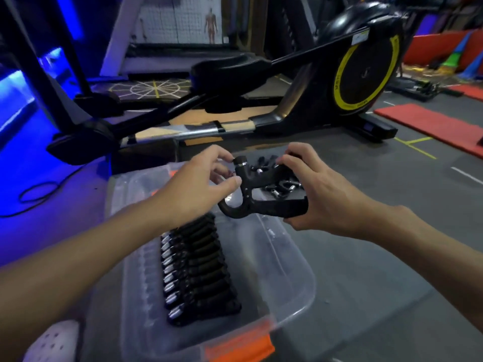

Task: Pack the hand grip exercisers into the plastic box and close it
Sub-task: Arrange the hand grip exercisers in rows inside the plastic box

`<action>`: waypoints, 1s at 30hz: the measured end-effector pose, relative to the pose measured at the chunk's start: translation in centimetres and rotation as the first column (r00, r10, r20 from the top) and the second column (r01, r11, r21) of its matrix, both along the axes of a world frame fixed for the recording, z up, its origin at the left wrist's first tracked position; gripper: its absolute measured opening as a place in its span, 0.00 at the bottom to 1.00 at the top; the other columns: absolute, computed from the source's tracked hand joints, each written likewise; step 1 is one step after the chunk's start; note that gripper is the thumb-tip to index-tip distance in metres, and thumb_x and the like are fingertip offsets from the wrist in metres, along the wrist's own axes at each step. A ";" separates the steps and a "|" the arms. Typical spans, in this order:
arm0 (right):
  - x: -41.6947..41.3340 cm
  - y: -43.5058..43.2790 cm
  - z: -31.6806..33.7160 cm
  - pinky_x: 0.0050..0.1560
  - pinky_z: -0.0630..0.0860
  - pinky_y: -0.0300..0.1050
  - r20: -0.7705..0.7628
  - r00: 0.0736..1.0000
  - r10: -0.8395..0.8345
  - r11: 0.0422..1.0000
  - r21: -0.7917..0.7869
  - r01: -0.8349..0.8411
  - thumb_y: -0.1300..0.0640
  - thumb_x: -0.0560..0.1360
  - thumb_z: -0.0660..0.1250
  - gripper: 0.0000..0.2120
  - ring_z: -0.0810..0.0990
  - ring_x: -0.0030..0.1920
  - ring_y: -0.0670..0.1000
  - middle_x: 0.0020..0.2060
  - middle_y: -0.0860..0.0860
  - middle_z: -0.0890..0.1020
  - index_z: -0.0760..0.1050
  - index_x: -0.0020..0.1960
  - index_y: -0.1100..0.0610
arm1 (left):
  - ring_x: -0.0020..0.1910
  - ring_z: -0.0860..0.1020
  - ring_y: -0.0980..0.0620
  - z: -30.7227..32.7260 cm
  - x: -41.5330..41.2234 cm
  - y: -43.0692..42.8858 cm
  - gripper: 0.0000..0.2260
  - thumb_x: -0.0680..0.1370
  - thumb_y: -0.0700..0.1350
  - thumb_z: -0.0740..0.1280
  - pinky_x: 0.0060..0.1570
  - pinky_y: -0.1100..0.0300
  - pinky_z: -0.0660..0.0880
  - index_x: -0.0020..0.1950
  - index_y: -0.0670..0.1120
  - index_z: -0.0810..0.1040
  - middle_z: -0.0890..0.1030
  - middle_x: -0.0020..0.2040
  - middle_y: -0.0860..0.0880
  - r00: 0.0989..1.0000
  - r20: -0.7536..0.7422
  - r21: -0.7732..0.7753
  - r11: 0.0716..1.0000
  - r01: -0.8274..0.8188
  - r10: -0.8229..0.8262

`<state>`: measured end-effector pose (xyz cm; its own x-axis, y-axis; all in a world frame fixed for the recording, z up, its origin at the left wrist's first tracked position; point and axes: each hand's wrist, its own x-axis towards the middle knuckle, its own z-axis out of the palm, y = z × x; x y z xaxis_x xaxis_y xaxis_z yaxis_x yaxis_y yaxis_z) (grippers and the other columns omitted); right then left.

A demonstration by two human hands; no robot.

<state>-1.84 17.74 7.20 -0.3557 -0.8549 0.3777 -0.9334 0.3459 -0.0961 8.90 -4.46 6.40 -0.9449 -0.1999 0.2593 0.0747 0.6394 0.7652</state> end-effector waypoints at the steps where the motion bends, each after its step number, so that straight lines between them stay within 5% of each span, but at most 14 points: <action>1: 0.7 -0.7 -0.2 0.46 0.78 0.49 -0.023 1.000 0.020 1.000 0.018 -0.020 0.48 0.63 0.76 0.38 0.73 0.52 0.51 0.65 0.50 0.62 0.64 0.68 0.57 | 0.42 0.80 0.58 -0.2 0.9 -0.4 0.13 0.76 0.48 0.70 0.43 0.59 0.76 0.59 0.54 0.73 0.80 0.41 0.55 1.000 0.012 0.039 0.999 -0.007 0.006; 4: 2.4 -2.4 -1.2 0.44 0.79 0.48 -0.053 0.995 0.085 0.992 0.102 -0.080 0.51 0.63 0.77 0.39 0.71 0.53 0.50 0.66 0.50 0.61 0.63 0.69 0.56 | 0.39 0.82 0.51 -1.1 3.4 -2.0 0.08 0.76 0.45 0.71 0.42 0.57 0.78 0.53 0.54 0.78 0.83 0.41 0.48 0.999 0.045 0.064 0.998 -0.011 0.008; 7: 3.1 -3.8 -2.2 0.59 0.72 0.39 -0.032 0.991 0.131 0.979 0.163 -0.124 0.50 0.64 0.78 0.40 0.66 0.63 0.49 0.68 0.50 0.60 0.62 0.70 0.53 | 0.38 0.82 0.50 -1.9 5.7 -3.0 0.06 0.75 0.43 0.72 0.42 0.58 0.78 0.51 0.48 0.80 0.84 0.40 0.48 0.997 0.074 0.082 0.996 -0.015 0.009; 11: 4.1 -5.1 -2.3 0.54 0.77 0.42 0.489 0.867 0.097 0.992 0.025 -0.125 0.51 0.70 0.74 0.24 0.76 0.52 0.43 0.57 0.43 0.73 0.71 0.64 0.47 | 0.41 0.80 0.42 -3.6 7.9 -3.5 0.08 0.73 0.44 0.74 0.48 0.47 0.77 0.48 0.51 0.77 0.82 0.41 0.46 0.997 0.081 0.069 0.997 -0.024 0.018; 14: 4.5 -5.7 -2.3 0.47 0.80 0.54 0.657 0.749 0.082 0.995 -0.011 -0.099 0.55 0.73 0.71 0.08 0.82 0.41 0.51 0.42 0.48 0.83 0.78 0.51 0.48 | 0.38 0.78 0.48 -5.2 9.1 -3.6 0.10 0.71 0.51 0.75 0.46 0.46 0.79 0.48 0.57 0.77 0.80 0.41 0.53 0.994 0.108 0.001 1.000 -0.019 0.018; 18: 4.7 -6.0 -3.5 0.43 0.79 0.54 0.738 0.674 0.033 0.995 0.037 -0.089 0.63 0.71 0.74 0.09 0.82 0.39 0.57 0.36 0.53 0.83 0.77 0.45 0.51 | 0.41 0.80 0.53 -6.9 10.1 -3.6 0.13 0.68 0.60 0.71 0.47 0.47 0.79 0.48 0.57 0.76 0.80 0.41 0.55 0.988 0.157 -0.042 0.999 -0.002 0.008; 22: 5.4 -6.0 -5.2 0.36 0.77 0.42 0.773 0.634 -0.016 0.982 0.131 -0.135 0.64 0.68 0.76 0.10 0.80 0.32 0.50 0.32 0.47 0.81 0.76 0.40 0.54 | 0.45 0.79 0.58 -7.9 10.7 -3.8 0.09 0.71 0.57 0.72 0.52 0.54 0.75 0.46 0.57 0.76 0.81 0.42 0.58 0.972 0.236 -0.193 0.979 0.062 -0.015; 25: 6.3 -6.2 -6.8 0.33 0.71 0.32 0.816 0.574 -0.062 0.969 0.188 -0.163 0.65 0.69 0.75 0.13 0.76 0.30 0.40 0.29 0.39 0.79 0.75 0.38 0.52 | 0.47 0.76 0.62 -8.3 11.1 -3.8 0.13 0.73 0.63 0.61 0.60 0.59 0.65 0.45 0.56 0.77 0.80 0.43 0.61 0.975 0.220 -0.451 0.889 0.078 0.026; 30: 7.5 -7.8 -9.6 0.37 0.72 0.31 0.689 0.714 -0.123 0.919 0.351 -0.180 0.61 0.68 0.75 0.11 0.75 0.35 0.40 0.35 0.42 0.77 0.75 0.41 0.50 | 0.54 0.73 0.58 -9.1 11.5 -4.9 0.17 0.74 0.60 0.54 0.70 0.56 0.56 0.44 0.54 0.80 0.77 0.48 0.59 0.985 0.146 -0.557 0.830 0.004 0.093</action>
<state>5.68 9.91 -2.42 -0.3555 -0.8832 -0.3059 -0.6640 0.4690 -0.5824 20.36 -9.39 -2.74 -0.9762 -0.1117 0.1857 -0.0563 0.9583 0.2803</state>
